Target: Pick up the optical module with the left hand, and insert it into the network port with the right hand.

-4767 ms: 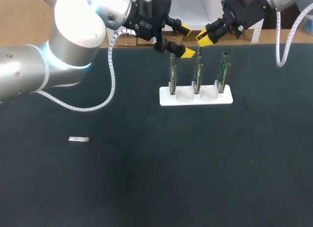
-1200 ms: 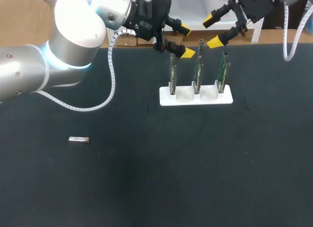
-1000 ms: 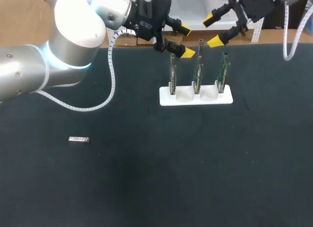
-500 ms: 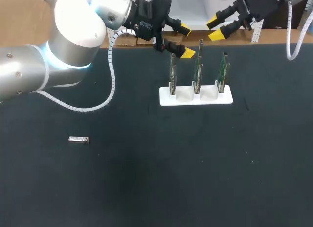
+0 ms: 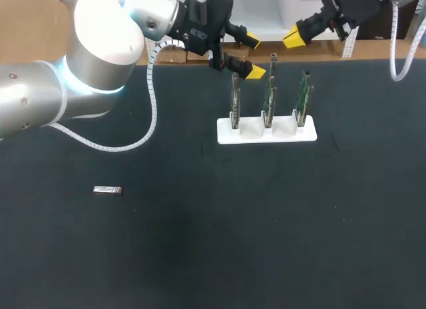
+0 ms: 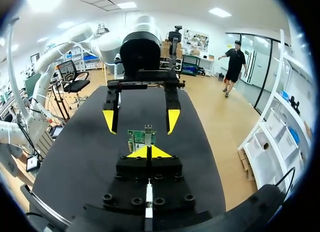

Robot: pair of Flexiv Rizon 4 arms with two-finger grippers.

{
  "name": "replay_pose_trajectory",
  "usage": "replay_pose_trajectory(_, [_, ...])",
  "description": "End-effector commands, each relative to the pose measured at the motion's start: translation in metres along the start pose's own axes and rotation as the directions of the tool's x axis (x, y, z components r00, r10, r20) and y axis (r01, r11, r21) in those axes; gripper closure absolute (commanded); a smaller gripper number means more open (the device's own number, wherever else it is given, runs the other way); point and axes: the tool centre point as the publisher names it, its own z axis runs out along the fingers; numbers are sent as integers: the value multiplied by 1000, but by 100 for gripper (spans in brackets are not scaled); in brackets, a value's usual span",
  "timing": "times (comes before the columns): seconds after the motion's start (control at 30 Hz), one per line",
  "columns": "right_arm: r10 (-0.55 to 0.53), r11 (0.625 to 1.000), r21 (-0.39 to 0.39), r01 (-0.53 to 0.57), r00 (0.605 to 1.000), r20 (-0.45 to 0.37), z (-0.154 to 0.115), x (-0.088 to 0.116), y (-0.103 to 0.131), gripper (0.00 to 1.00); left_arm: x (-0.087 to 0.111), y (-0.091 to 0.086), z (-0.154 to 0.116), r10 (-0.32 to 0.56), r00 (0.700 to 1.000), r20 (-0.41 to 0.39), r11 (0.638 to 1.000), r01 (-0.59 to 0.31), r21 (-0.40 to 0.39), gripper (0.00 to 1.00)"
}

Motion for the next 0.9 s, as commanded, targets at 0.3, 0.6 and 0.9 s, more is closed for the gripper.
replay_pose_trajectory(0.3, [-22,999,-34,22,1000,1,15,-7,4,100,-2,1,0,-4,1000,-9,1000,4,1,0])
replay_pose_trajectory(0.6, [-28,998,-54,28,1000,-4,23,-8,3,100,-2,1,0,-4,1000,-9,1000,4,1,0])
replay_pose_trajectory(0.9, [-27,997,-68,26,1000,-11,31,-6,0,100,-2,1,0,-4,1000,-9,1000,4,1,0])
